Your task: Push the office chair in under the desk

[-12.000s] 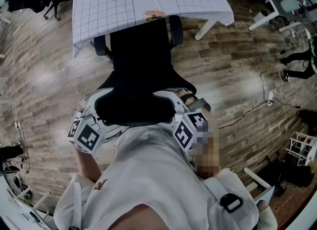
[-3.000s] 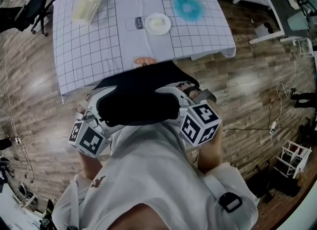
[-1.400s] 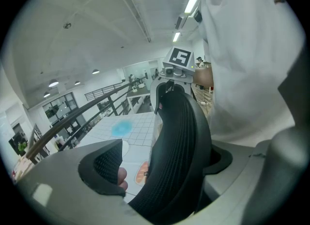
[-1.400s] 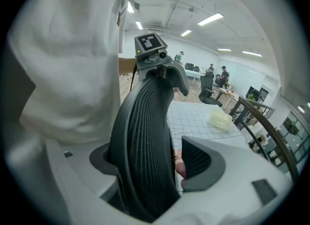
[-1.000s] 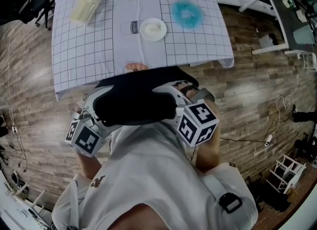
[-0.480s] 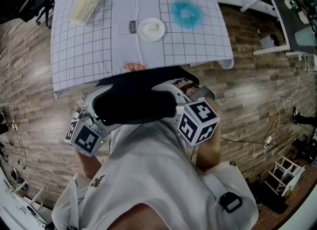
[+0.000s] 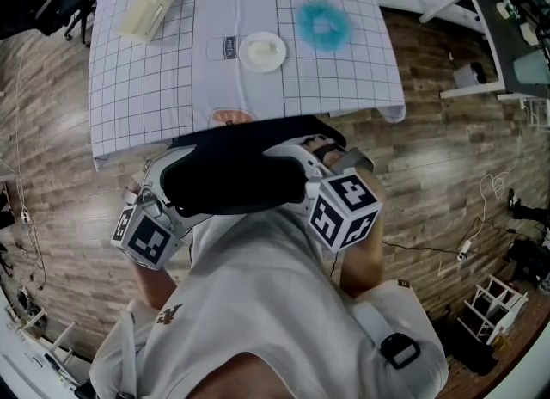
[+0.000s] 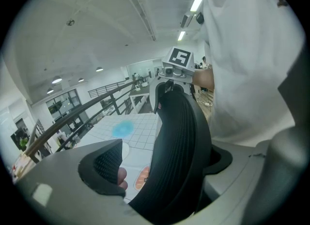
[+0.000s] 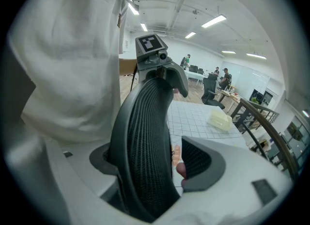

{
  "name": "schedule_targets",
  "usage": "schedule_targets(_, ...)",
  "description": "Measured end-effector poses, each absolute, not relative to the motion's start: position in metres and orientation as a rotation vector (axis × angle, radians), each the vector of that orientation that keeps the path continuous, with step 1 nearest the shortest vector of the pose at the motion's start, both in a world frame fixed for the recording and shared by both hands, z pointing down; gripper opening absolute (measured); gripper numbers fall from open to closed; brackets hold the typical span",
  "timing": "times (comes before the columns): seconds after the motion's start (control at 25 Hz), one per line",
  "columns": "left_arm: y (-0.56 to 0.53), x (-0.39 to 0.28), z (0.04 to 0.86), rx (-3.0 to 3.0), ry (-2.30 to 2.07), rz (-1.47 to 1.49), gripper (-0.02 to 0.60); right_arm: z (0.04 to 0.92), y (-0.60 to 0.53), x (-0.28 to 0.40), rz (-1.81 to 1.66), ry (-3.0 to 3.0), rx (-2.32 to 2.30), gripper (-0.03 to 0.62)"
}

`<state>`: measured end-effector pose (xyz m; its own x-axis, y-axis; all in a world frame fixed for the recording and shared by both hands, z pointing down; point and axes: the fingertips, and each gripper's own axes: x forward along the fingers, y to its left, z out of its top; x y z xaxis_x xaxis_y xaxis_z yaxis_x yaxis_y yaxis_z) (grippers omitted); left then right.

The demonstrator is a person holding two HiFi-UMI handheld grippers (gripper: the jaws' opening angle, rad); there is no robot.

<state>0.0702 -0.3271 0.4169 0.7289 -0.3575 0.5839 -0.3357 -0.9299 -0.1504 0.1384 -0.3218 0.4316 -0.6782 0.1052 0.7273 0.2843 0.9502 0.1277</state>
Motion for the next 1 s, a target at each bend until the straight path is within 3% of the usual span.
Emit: schedule_targets(1.0,-0.316,0.072,0.420,-2.865,0.540,-1.053,0.468,0.435,-0.315,0.142,-0.327,-2.284,-0.245,0.345)
